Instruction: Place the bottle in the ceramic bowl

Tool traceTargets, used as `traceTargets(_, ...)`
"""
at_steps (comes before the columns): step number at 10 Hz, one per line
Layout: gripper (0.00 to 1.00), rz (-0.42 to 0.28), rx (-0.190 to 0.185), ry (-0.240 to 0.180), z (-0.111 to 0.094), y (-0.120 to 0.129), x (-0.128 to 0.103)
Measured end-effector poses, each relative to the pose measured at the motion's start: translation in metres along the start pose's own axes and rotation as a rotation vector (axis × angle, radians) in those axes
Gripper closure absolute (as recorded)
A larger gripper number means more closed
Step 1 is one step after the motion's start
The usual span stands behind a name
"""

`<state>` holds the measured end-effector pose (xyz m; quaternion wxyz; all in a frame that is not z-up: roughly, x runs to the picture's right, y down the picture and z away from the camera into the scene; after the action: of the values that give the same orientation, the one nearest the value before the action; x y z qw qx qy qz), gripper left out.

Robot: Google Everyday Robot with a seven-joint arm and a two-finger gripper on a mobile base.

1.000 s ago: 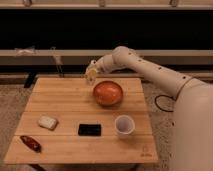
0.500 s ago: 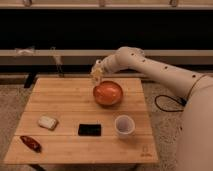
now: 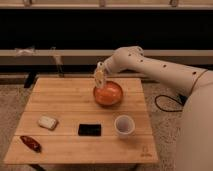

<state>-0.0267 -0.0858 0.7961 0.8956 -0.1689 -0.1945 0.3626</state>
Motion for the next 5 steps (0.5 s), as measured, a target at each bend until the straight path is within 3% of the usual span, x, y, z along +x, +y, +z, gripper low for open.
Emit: traceTargets(5,1.00,0.004,0.058,0.218,0.028,0.008,0.024)
